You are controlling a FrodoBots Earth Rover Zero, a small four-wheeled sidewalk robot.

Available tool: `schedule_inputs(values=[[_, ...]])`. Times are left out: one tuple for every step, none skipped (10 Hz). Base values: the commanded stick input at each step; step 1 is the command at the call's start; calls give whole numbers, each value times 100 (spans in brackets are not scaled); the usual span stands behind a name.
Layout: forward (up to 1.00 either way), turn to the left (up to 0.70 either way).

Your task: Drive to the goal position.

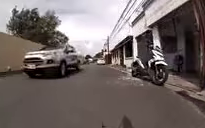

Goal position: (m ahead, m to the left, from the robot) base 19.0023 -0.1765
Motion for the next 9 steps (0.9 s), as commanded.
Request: schedule_inputs(values=[[70, 0], [70, 0], [70, 0], [70, 0], [70, 0], [70, 0], [70, 0], [70, 0], [70, 0]])
